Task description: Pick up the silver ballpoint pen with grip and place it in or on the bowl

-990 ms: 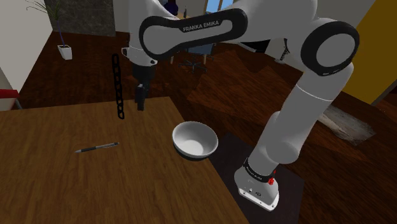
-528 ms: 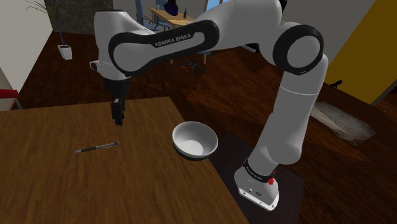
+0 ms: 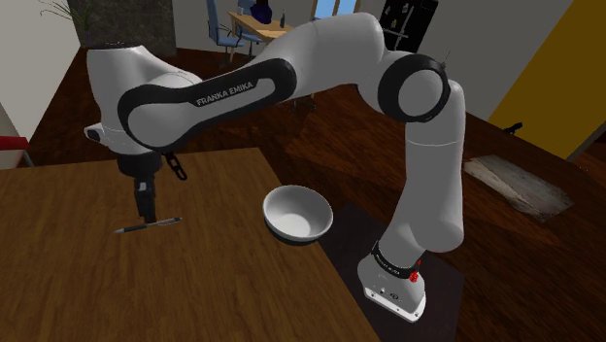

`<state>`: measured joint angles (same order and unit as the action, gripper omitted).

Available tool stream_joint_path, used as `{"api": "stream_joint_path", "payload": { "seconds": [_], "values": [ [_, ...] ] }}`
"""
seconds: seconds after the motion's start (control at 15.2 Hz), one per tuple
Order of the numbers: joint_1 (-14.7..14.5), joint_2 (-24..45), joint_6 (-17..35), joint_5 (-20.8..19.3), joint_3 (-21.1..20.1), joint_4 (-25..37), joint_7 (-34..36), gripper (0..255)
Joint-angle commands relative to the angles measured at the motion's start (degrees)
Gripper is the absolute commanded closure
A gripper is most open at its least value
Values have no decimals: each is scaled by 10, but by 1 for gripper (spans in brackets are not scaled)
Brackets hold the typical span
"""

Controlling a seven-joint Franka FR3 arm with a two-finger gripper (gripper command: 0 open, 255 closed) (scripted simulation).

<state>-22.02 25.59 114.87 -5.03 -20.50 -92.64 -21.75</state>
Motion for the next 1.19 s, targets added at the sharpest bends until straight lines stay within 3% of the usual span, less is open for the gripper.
{"api": "stream_joint_path", "payload": {
  "seconds": [0.0,0.4,0.92,0.99,1.12],
  "values": [
    [-6,14,5,-5,-1,9,-1,0],
    [-9,33,47,-13,3,-16,4,0],
    [-9,33,47,-12,3,-16,4,0],
    [-9,33,47,-12,3,-16,4,255],
    [-9,33,47,-12,3,-16,4,255]
  ]
}}
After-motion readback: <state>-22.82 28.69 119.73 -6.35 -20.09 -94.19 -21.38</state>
